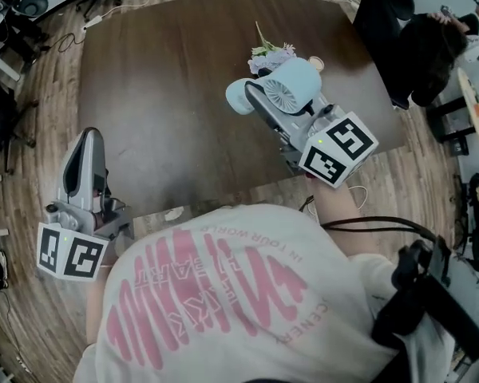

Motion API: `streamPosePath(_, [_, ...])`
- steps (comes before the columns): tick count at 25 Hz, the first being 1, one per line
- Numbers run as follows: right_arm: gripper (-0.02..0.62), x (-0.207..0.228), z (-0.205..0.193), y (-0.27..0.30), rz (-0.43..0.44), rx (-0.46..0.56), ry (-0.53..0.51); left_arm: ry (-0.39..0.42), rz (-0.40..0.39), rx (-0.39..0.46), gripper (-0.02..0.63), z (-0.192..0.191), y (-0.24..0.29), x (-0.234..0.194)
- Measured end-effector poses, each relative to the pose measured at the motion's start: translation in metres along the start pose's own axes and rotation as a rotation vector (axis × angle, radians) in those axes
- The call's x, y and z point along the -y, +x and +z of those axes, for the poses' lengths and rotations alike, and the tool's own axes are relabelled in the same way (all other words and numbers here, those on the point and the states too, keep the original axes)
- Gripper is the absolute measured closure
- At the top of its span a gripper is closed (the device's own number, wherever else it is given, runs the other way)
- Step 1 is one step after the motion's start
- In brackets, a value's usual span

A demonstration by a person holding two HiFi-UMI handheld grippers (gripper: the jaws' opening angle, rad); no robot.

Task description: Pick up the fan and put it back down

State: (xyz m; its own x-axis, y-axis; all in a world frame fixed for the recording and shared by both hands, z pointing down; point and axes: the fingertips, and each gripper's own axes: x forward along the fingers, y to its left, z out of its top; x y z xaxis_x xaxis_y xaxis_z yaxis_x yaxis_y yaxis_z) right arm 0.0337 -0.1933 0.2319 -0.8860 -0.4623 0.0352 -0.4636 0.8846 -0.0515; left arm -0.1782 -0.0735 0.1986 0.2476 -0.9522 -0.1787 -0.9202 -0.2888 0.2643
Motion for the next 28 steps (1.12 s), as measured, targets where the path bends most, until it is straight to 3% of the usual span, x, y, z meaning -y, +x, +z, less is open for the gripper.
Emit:
streamPosePath(11, [0.453,0.007,0.002,-0.035,-0.171,-0.009,-0.057,-0.014,-0.199,-0.064,0.592,-0.017,0.052,0.008])
streamPosePath(18, [0.453,0.011,-0.007,-0.055,-0.225,-0.02,-0.032,-0.006,-0.253,-0.107,0.592,-0.031,0.061,0.02])
streamPosePath(28, [0.453,0.01,-0.004,-0.053,-0.233,-0.022,-0.012,0.008,-0.256,-0.129,0.592,-0.03,0.061,0.017])
